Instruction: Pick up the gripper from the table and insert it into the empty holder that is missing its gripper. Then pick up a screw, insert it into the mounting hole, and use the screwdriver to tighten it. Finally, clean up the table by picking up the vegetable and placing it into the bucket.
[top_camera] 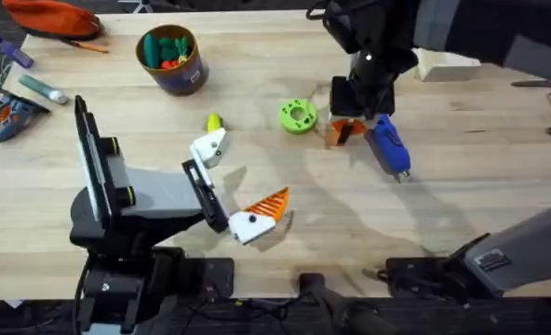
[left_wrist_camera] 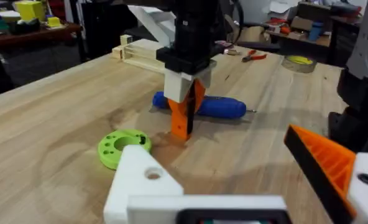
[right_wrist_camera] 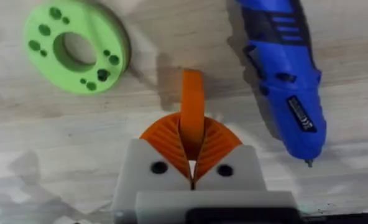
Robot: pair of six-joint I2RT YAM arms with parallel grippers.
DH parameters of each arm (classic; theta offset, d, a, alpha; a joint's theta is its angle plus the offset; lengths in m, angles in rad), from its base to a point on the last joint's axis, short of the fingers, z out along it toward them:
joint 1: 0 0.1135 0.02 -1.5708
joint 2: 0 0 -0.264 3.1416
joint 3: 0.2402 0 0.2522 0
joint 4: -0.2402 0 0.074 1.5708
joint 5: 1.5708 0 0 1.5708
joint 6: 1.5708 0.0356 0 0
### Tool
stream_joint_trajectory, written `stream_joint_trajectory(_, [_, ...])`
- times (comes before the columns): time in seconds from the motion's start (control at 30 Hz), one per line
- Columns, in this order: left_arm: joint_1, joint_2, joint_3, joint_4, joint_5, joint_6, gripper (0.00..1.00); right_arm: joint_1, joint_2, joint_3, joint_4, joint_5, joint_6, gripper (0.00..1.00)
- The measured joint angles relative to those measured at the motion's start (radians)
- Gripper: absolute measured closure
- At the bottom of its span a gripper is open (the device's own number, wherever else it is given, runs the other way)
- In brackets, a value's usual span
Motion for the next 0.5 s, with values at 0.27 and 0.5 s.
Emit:
stream_joint_trajectory(0.27, [0.000,0.000,0.000,0.000,0.000,0.000,0.015,0.003,-0.181,0.000,0.036,-0.043,-0.007,0.988])
stream_joint_trajectory(0.5, [0.000,0.000,0.000,0.000,0.000,0.000,0.015,0.009,-0.388,-0.084,0.309,-0.183,-0.007,0.989])
